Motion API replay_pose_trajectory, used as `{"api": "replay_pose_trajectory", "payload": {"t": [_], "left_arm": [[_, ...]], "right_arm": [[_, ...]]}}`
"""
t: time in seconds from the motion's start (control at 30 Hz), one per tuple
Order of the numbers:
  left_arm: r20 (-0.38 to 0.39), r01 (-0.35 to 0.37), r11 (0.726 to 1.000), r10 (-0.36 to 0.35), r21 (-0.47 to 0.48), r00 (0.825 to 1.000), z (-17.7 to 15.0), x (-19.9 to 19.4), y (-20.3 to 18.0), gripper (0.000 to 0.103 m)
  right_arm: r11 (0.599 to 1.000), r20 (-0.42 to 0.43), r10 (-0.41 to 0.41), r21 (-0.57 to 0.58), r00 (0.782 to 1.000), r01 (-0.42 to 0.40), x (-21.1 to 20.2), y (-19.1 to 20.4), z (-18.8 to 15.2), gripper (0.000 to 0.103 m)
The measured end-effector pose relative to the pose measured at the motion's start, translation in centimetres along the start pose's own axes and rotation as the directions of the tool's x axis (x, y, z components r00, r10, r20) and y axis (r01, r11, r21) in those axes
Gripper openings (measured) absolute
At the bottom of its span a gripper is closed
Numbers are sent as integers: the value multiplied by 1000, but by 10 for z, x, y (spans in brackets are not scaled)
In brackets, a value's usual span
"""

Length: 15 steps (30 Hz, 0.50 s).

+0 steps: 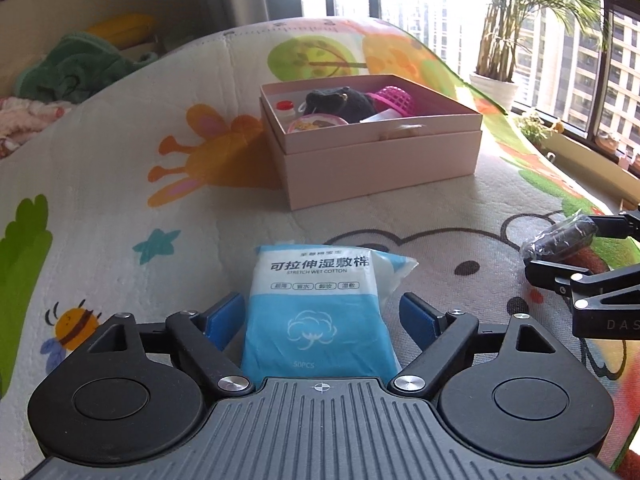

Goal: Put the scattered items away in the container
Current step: 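Carry the wipes pack into the box and open the left tool while the right tool carries the tube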

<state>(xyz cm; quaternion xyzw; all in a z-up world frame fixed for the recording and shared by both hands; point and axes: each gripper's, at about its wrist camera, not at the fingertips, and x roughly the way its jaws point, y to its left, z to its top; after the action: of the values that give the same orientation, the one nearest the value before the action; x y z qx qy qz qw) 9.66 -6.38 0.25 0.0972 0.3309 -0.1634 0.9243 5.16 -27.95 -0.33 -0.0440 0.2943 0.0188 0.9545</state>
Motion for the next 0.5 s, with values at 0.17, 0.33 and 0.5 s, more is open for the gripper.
{"api": "replay_pose_trajectory", "payload": {"t": [0.17,0.33,0.5], "left_arm": [[8,-9,998,9,56,1000,-4,-5,-10,65],[59,10,998,-14,68,998,0,-32,-13,63],[180,0,996,-16,87,984,25,-72,-14,63]], "right_arm": [[999,0,33,-5,999,-33,-17,-5,5,81],[998,42,66,-11,997,-66,-45,-15,15,81],[995,124,83,-68,989,-75,-79,-21,31,81]]}}
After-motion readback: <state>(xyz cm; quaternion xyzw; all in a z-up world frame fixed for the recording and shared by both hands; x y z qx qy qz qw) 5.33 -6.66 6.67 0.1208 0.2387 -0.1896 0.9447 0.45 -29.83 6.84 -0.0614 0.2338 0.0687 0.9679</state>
